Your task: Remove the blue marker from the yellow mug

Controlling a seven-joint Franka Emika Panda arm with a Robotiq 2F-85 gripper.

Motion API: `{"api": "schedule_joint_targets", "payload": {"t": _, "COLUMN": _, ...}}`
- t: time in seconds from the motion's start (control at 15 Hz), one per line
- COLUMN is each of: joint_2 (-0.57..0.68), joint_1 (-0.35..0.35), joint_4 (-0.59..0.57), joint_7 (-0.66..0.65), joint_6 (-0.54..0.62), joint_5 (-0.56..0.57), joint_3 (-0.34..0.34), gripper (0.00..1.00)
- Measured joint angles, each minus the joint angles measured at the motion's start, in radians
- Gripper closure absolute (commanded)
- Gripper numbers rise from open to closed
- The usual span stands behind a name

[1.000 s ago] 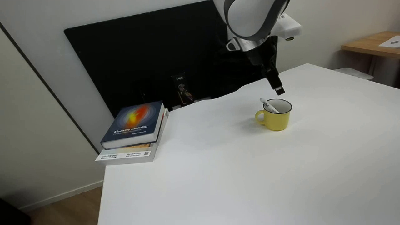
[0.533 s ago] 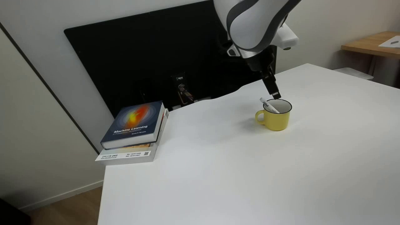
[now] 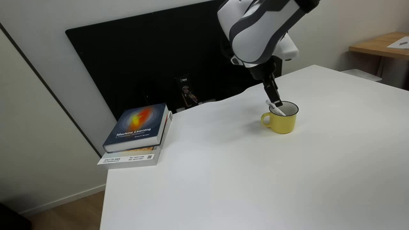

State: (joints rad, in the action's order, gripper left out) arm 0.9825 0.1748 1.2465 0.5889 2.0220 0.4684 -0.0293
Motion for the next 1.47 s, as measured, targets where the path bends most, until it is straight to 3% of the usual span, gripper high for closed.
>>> {"api": "schedule_joint_targets", "payload": {"t": 0.6, "joint_2": 0.086, "joint_1": 0.022, "joint_4": -0.130, "joint_7": 0.000, "joint_6": -0.035, "joint_5": -0.001, "joint_3": 0.000, "gripper": 0.00}}
{"api": "schedule_joint_targets", "payload": {"t": 1.47, "joint_2": 0.140, "joint_1": 0.037, "joint_4": -0.223, "joint_7": 0.000, "joint_6": -0.152, "joint_5": -0.002, "joint_3": 0.008, "gripper": 0.00}}
